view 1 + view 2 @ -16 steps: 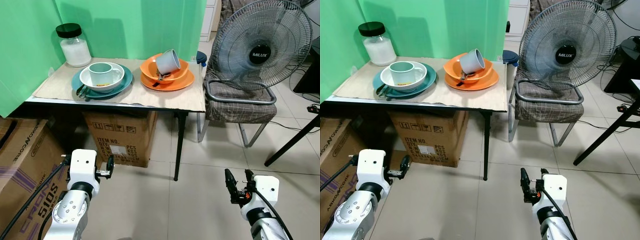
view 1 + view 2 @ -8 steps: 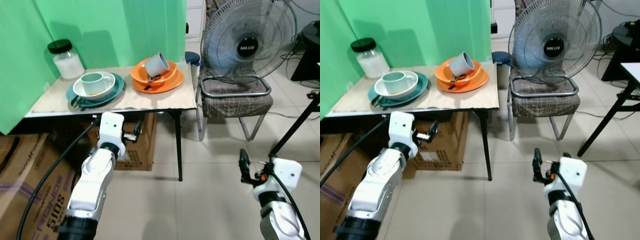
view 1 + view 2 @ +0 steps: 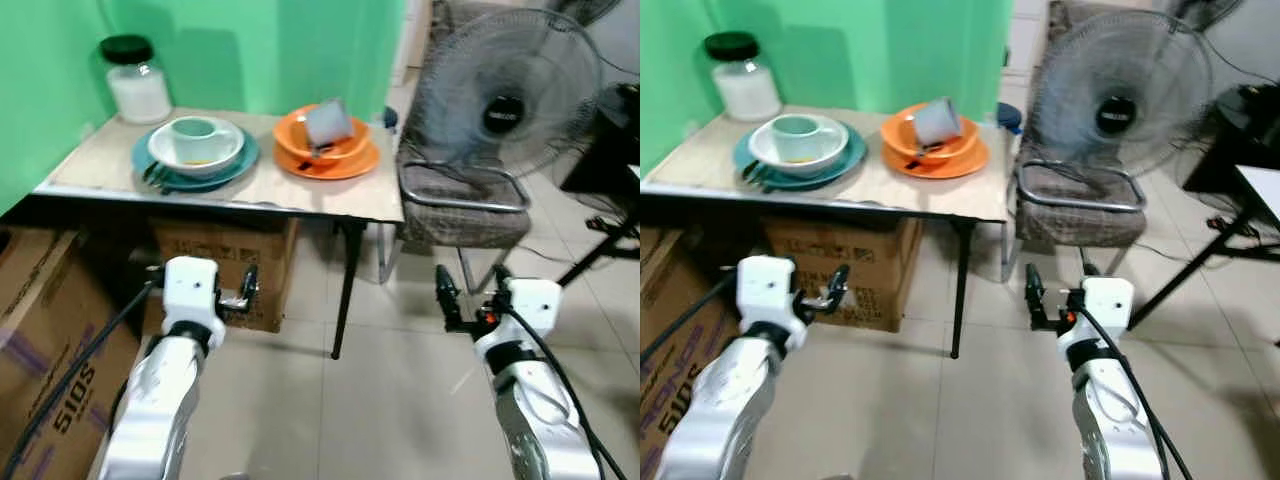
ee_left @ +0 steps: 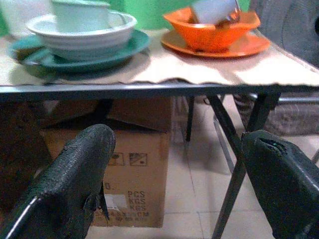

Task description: Setting the table

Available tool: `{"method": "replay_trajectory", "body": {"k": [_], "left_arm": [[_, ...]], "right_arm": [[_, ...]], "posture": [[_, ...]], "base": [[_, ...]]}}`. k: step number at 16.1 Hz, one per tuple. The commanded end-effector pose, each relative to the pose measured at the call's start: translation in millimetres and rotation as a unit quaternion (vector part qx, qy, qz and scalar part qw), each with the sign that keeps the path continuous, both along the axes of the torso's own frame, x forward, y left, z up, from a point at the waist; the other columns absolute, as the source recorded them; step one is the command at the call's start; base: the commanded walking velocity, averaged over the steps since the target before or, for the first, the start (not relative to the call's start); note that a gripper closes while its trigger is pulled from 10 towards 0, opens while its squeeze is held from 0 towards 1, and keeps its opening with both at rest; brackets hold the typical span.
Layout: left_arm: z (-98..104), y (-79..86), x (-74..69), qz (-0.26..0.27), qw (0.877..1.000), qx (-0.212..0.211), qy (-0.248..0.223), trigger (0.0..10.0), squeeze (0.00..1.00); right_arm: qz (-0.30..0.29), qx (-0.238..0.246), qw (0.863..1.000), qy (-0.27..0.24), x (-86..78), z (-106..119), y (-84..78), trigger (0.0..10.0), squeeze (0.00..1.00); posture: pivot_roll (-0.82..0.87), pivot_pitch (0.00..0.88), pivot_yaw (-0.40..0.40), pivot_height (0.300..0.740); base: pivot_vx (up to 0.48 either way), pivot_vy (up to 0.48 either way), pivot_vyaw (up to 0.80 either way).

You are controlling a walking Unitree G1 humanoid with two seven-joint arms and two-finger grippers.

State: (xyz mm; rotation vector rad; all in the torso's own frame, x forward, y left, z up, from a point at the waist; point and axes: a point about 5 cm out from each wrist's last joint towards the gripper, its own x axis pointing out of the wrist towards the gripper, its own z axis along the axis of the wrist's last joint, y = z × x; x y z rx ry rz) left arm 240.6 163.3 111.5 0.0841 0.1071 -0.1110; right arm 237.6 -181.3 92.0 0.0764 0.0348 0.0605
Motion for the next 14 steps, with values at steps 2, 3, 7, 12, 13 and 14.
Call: {"method": "replay_trajectory", "body": {"k": [2,3,7,12,13,14], "left_arm": [[13,-8.3,-7.5,-0.011,1.0,0.003,-0.01,10.0,0.0],[14,-8.2,-8.2,-0.004,1.0,0.005,-0.012,10.0,0.0],[7,-1.2,3.5,0.039,0.999,0.034,-0.002,10.0,0.0],[17,-5.6,7.5,0.008,1.0,0.015,-0.027,10.0,0.0],[17,-4.8,8.1,0.008,0.999,0.015,-0.028,10.0,0.0],[16,-4.7,8.5,0.009,0.999,0.016,-0.029,10.0,0.0]], "right_arm": [[-0.001,-0.009,1.0,-0.009,3.2,3,-8.6,10.0,1.0],[-0.004,-0.013,1.0,-0.008,3.4,3,-10.7,10.0,1.0],[-0.029,0.02,0.999,0.004,-6.7,2,-13.0,10.0,1.0],[-0.041,0.036,0.998,0.012,-16.5,-1,-6.1,10.0,1.0],[-0.041,0.033,0.999,0.014,-16.4,-1,-5.1,10.0,1.0],[-0.041,0.03,0.999,0.017,-16.4,-2,-5.7,10.0,1.0]], "posture": [[0.08,0.019,-0.047,0.74],[0.08,0.019,-0.049,0.74],[0.02,0.013,-0.015,0.74],[0.01,0.0,-0.011,0.74],[0.01,0.0,-0.015,0.74],[0.01,0.0,-0.017,0.74]], "base": [[0.0,0.0,0.0],[0.0,0.0,0.0],[0.0,0.0,0.0],[0.0,0.0,0.0],[0.0,0.0,0.0],[0.0,0.0,0.0]]}}
